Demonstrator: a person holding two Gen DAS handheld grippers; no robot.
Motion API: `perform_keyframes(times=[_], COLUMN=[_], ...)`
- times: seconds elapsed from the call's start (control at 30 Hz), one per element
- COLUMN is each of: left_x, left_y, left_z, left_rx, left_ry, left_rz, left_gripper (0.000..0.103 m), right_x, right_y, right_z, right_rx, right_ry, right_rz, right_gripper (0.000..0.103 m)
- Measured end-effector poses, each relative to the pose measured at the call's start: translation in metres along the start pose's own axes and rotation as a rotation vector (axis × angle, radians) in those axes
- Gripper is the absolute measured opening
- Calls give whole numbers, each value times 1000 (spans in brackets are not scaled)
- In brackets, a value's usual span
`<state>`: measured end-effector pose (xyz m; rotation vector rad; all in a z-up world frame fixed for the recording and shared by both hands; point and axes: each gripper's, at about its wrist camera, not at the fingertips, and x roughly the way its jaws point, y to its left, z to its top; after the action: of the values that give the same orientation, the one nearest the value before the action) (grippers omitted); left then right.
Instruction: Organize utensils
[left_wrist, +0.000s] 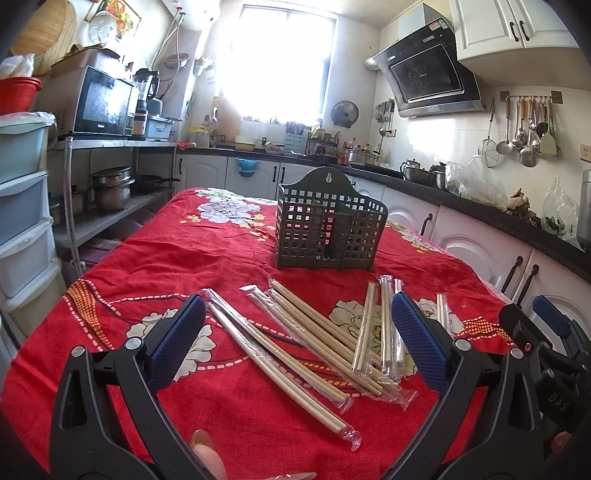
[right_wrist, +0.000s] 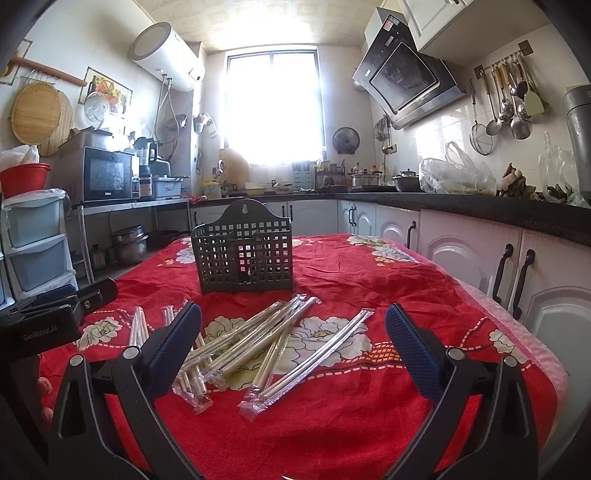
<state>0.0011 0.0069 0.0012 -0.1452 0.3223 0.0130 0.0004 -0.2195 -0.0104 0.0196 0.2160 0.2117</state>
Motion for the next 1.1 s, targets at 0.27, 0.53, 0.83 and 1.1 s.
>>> perform_keyframes(times=[0.27, 0.53, 0.83, 1.1], left_x=[0, 0, 2, 3], left_y=[0, -1, 0, 9], left_z=[-1, -2, -1, 2], left_rx=[0, 1, -6, -41], left_ry=[1, 5, 12, 15], left_rz=[3, 2, 4, 19], left_gripper=[93, 93, 93, 93], right_x=[0, 0, 2, 9], right_y=[0, 2, 3, 8], right_z=[0, 0, 0, 5], right_rx=[1, 1, -6, -32], right_ry=[1, 2, 14, 35], right_rz=[4, 5, 18, 58], right_gripper=[97, 97, 97, 97])
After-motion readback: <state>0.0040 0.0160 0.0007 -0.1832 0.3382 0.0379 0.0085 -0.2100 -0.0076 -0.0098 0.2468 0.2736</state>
